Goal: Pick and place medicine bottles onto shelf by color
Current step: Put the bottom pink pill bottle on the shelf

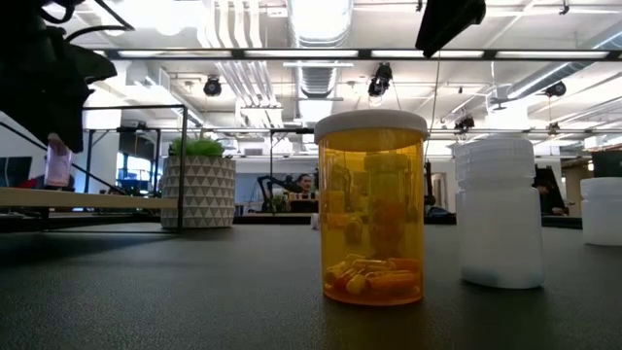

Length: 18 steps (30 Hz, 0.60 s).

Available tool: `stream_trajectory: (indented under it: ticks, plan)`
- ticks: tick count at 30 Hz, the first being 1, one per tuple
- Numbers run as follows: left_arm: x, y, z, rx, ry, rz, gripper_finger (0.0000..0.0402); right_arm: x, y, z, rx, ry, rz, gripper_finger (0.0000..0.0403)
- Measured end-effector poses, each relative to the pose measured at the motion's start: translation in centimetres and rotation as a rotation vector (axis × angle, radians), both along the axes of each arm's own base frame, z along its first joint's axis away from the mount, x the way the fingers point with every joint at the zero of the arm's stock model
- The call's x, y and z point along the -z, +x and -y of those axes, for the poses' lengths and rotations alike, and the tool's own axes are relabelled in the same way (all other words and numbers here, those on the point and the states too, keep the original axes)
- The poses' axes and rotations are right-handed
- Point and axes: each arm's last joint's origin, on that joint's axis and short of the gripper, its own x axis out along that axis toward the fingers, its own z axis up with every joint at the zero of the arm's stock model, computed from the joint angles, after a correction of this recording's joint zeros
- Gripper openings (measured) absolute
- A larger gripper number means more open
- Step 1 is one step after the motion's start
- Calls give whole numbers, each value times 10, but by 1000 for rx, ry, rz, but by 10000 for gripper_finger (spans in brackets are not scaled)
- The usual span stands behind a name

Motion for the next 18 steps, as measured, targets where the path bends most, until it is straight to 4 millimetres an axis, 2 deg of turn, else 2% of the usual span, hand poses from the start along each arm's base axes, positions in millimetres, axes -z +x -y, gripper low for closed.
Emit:
stream_trajectory:
  ticks: [18]
  plan:
    - [15, 20, 7, -180, 13, -15, 95, 0, 0, 0, 2, 2, 2, 224]
